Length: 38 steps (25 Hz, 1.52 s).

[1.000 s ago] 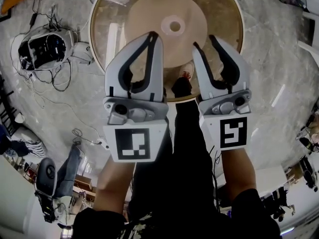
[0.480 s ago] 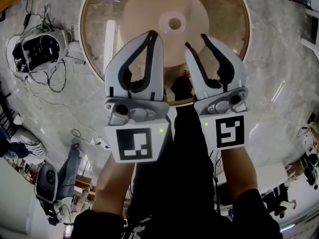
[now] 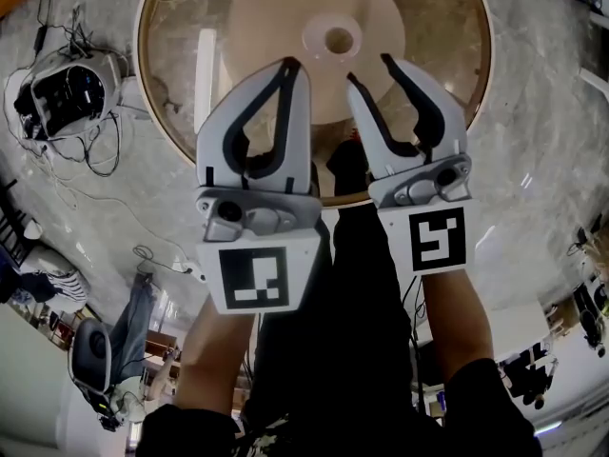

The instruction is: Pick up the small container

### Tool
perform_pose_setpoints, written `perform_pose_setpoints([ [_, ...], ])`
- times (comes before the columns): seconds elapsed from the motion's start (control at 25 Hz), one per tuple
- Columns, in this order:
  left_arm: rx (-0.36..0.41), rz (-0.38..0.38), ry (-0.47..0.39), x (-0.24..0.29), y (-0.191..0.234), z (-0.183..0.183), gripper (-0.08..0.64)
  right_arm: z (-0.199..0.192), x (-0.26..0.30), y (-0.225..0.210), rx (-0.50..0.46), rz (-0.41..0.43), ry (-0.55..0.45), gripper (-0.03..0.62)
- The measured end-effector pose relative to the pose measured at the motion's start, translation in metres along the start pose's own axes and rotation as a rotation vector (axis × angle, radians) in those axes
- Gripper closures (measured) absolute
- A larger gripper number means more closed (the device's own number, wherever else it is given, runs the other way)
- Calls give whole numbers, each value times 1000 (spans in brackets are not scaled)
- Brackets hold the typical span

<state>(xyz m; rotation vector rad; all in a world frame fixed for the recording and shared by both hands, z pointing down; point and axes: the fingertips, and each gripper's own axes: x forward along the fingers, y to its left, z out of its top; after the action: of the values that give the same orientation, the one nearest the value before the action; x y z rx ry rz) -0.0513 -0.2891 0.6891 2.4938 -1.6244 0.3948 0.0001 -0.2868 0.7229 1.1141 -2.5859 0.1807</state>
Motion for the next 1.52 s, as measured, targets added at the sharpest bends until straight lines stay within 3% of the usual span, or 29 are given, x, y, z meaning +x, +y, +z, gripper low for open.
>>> perform_pose_setpoints([
  [0.72, -33, -18, 41, 23, 7, -57, 554, -67, 47, 6, 16, 10, 51, 426],
  [1.28, -33, -28, 70, 27, 9, -73, 554, -74, 67, 6, 50, 1, 4, 462],
  [1.52, -40, -28, 58, 29, 7, -67, 554, -79, 68, 6, 36, -1, 45, 465],
])
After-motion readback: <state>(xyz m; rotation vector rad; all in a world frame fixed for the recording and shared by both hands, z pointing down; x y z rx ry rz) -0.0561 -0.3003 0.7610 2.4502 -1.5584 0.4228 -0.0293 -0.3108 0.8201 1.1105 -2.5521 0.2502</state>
